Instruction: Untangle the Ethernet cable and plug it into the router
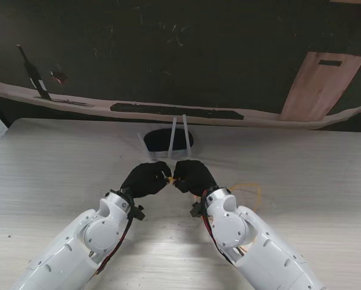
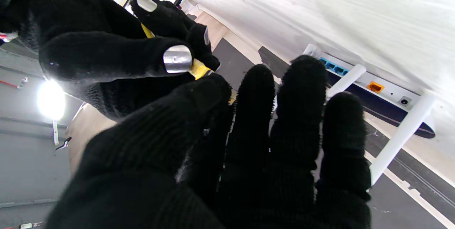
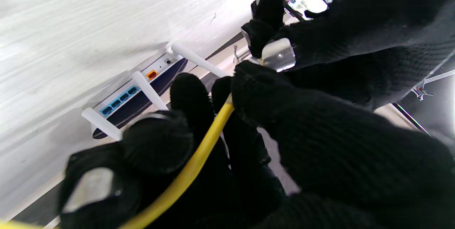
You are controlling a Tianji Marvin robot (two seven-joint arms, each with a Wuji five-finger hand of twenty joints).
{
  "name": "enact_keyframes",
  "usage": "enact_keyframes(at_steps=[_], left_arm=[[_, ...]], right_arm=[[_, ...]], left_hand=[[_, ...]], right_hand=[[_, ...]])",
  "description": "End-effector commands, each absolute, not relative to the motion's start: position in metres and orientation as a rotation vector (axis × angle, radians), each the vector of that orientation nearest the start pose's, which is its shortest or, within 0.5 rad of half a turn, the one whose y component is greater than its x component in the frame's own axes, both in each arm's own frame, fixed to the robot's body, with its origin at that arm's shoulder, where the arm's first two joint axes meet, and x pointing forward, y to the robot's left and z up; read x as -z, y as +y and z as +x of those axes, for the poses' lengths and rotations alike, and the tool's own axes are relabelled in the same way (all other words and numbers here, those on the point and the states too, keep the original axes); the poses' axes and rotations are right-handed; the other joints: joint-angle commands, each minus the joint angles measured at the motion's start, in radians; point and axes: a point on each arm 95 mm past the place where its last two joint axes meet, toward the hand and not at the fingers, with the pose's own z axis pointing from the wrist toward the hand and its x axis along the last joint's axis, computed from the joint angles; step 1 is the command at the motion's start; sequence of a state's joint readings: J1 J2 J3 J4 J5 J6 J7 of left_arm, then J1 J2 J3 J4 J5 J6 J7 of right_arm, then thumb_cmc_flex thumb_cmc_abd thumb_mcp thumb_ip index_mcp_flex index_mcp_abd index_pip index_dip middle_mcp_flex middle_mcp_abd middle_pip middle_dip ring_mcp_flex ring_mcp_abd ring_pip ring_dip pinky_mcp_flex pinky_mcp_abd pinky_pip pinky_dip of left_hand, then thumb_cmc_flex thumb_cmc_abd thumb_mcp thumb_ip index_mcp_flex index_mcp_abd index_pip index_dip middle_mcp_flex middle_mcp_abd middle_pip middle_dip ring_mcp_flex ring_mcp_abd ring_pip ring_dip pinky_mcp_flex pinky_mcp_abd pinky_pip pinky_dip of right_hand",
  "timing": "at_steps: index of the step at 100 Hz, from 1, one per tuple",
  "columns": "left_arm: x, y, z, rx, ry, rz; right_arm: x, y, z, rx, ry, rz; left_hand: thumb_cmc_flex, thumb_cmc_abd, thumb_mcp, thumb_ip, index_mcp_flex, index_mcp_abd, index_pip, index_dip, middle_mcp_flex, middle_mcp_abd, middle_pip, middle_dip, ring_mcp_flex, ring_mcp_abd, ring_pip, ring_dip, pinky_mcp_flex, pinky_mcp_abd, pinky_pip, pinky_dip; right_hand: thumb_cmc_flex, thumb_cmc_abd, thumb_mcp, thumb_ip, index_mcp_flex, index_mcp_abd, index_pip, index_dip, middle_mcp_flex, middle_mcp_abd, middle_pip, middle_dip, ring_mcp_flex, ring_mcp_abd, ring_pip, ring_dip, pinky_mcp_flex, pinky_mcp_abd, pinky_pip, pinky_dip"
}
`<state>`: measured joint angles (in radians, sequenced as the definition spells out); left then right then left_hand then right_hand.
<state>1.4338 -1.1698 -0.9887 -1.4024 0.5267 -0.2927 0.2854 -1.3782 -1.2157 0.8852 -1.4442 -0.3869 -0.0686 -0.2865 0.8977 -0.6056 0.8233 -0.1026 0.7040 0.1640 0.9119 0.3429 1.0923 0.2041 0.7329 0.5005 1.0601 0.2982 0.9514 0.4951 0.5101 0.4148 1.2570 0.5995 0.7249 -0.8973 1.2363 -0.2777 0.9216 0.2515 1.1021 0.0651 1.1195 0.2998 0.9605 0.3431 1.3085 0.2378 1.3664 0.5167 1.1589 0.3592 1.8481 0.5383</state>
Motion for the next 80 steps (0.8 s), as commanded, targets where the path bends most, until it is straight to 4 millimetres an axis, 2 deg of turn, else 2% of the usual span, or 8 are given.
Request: enact_keyframes(at_steps=[1, 27, 42, 51, 57, 60, 66, 80], left_arm=[[0.342, -0.077, 0.402, 2.160, 1.253, -1.427], [0.343, -0.077, 0.402, 2.159, 1.257, -1.429], [0.343, -0.078, 0.402, 2.158, 1.255, -1.432], [0.343, -0.077, 0.402, 2.149, 1.258, -1.441], [0.342, -0.075, 0.402, 2.142, 1.259, -1.444], [0.342, -0.073, 0.402, 2.138, 1.262, -1.447], [0.340, -0.070, 0.401, 2.143, 1.244, -1.451], [0.333, -0.059, 0.399, 2.174, 1.129, -1.447]], right_arm=[[0.334, 0.121, 0.407, 2.441, -1.349, -1.901], [0.335, 0.122, 0.406, 2.437, -1.358, -1.906], [0.335, 0.122, 0.406, 2.433, -1.367, -1.903], [0.335, 0.121, 0.406, 2.420, -1.356, -1.913], [0.335, 0.120, 0.406, 2.413, -1.340, -1.932], [0.335, 0.120, 0.406, 2.411, -1.332, -1.943], [0.335, 0.118, 0.406, 2.412, -1.315, -1.969], [0.333, 0.113, 0.407, 2.414, -1.313, -2.005]], left_hand=[[0.006, 0.003, 0.021, 0.015, 0.040, -0.029, 0.093, 0.012, 0.019, 0.003, 0.029, 0.017, 0.015, 0.036, 0.034, 0.010, -0.004, -0.010, 0.035, -0.004], [0.006, 0.003, 0.020, 0.015, 0.040, -0.032, 0.095, 0.013, 0.019, 0.001, 0.030, 0.017, 0.012, 0.036, 0.033, 0.009, -0.006, -0.010, 0.034, -0.004], [0.002, 0.004, 0.019, 0.014, 0.037, -0.037, 0.095, 0.013, 0.017, -0.002, 0.029, 0.017, 0.009, 0.035, 0.032, 0.009, -0.009, -0.012, 0.033, -0.004], [-0.008, 0.006, 0.007, 0.009, 0.025, -0.050, 0.083, 0.008, 0.001, -0.010, 0.012, 0.013, -0.015, 0.050, 0.018, 0.007, -0.032, -0.014, 0.024, -0.006], [-0.066, 0.007, -0.015, 0.007, -0.023, -0.047, 0.015, -0.003, -0.063, -0.008, -0.014, 0.020, -0.055, 0.052, -0.006, 0.007, -0.068, -0.017, 0.004, -0.006], [-0.142, 0.039, 0.003, 0.009, -0.054, -0.029, -0.092, 0.024, -0.129, -0.002, -0.013, 0.006, -0.085, 0.060, -0.024, 0.019, -0.096, -0.015, -0.012, 0.005], [-0.254, 0.105, 0.032, 0.041, -0.092, -0.007, -0.190, 0.037, -0.205, 0.005, -0.013, -0.024, -0.142, 0.081, -0.051, 0.028, -0.150, -0.006, -0.034, 0.013], [-0.258, 0.177, -0.041, 0.045, -0.097, -0.012, -0.231, 0.046, -0.246, 0.029, -0.047, -0.048, -0.207, 0.116, -0.084, 0.035, -0.214, 0.016, -0.058, 0.023]], right_hand=[[0.037, 0.021, -0.004, -0.008, -0.011, -0.025, 0.012, -0.021, 0.023, 0.111, 0.028, -0.012, -0.007, 0.012, 0.012, 0.000, 0.007, -0.071, 0.075, -0.002], [0.072, 0.058, -0.002, 0.007, 0.023, 0.007, 0.025, -0.025, 0.059, 0.140, 0.050, -0.007, -0.006, -0.036, 0.136, 0.070, 0.028, -0.195, 0.185, 0.059], [0.079, 0.079, 0.005, 0.013, 0.028, -0.005, 0.031, 0.009, 0.054, 0.153, 0.080, 0.018, -0.003, -0.086, 0.201, 0.111, 0.042, -0.287, 0.242, 0.086], [0.076, 0.110, 0.004, 0.015, 0.019, -0.015, 0.033, 0.041, 0.039, 0.164, 0.112, 0.047, -0.001, -0.119, 0.250, 0.141, 0.053, -0.335, 0.246, 0.146], [0.074, 0.129, -0.001, 0.014, 0.012, -0.021, 0.034, 0.062, 0.034, 0.172, 0.136, 0.071, -0.001, -0.128, 0.272, 0.154, 0.059, -0.346, 0.246, 0.178], [0.072, 0.139, -0.004, 0.013, 0.009, -0.022, 0.036, 0.078, 0.034, 0.176, 0.149, 0.089, -0.001, -0.129, 0.283, 0.161, 0.061, -0.351, 0.246, 0.200], [0.069, 0.149, -0.008, 0.012, 0.008, -0.025, 0.036, 0.091, 0.040, 0.179, 0.165, 0.111, -0.001, -0.130, 0.299, 0.171, 0.065, -0.357, 0.246, 0.226], [0.060, 0.163, -0.013, 0.009, 0.007, -0.030, 0.033, 0.111, 0.053, 0.176, 0.177, 0.159, -0.001, -0.127, 0.317, 0.184, 0.068, -0.358, 0.246, 0.264]])
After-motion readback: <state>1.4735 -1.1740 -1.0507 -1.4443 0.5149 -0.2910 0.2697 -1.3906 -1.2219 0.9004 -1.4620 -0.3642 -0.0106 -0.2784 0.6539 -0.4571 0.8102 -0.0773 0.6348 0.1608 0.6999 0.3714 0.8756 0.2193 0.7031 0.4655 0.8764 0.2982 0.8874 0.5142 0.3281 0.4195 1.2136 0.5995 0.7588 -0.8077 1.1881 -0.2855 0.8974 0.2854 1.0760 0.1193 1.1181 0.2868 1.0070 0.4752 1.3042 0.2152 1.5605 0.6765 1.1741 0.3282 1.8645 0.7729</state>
